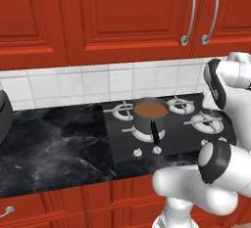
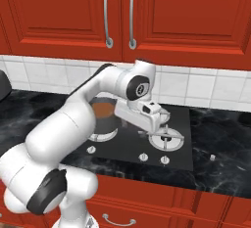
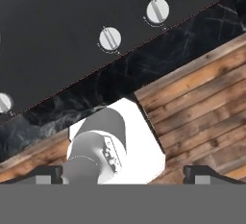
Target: Pick up the sugar cube(s) and place them in the saucepan with hot chocolate.
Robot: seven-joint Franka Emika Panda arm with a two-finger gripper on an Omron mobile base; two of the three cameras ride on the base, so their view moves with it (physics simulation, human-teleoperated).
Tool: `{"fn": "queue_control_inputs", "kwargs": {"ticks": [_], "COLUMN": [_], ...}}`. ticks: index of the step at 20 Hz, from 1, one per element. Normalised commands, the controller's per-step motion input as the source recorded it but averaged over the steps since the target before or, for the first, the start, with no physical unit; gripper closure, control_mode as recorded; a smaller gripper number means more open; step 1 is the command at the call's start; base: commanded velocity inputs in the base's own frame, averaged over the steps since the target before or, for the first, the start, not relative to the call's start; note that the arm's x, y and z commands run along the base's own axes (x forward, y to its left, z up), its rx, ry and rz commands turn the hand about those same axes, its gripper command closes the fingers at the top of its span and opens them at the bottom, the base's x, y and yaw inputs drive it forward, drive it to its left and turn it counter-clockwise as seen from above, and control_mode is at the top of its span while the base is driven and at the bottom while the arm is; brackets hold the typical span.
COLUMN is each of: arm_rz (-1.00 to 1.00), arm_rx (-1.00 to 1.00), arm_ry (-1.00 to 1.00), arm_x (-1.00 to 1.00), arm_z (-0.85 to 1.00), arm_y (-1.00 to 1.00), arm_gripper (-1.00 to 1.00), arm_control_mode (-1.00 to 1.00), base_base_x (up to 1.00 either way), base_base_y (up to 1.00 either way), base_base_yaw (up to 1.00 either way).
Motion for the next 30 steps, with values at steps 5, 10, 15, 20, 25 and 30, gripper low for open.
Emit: {"fn": "queue_control_inputs", "kwargs": {"ticks": [5, 10, 15, 20, 25, 30], "arm_rz": [0.00, 0.06, 0.12, 0.13, 0.13, 0.14], "arm_rx": [0.00, -0.05, -0.10, -0.07, -0.06, -0.02], "arm_ry": [0.01, -0.09, -0.13, -0.03, 0.00, 0.00], "arm_x": [0.00, 0.13, 0.14, 0.19, 0.25, 0.38], "arm_z": [-0.22, -0.49, -0.31, -0.12, -0.14, -0.14], "arm_y": [-0.58, -0.64, -0.55, -0.60, -0.72, -0.68], "arm_gripper": [-1.00, -1.00, -1.00, -1.00, -1.00, -1.00], "arm_control_mode": [-1.00, -1.00, -1.00, -1.00, -1.00, -1.00], "base_base_x": [0.00, 0.00, 0.00, 0.00, 0.00, 0.00], "base_base_y": [0.00, 0.00, 0.00, 0.00, 0.00, 0.00], "base_base_yaw": [0.00, 0.00, 0.00, 0.00, 0.00, 0.00]}}
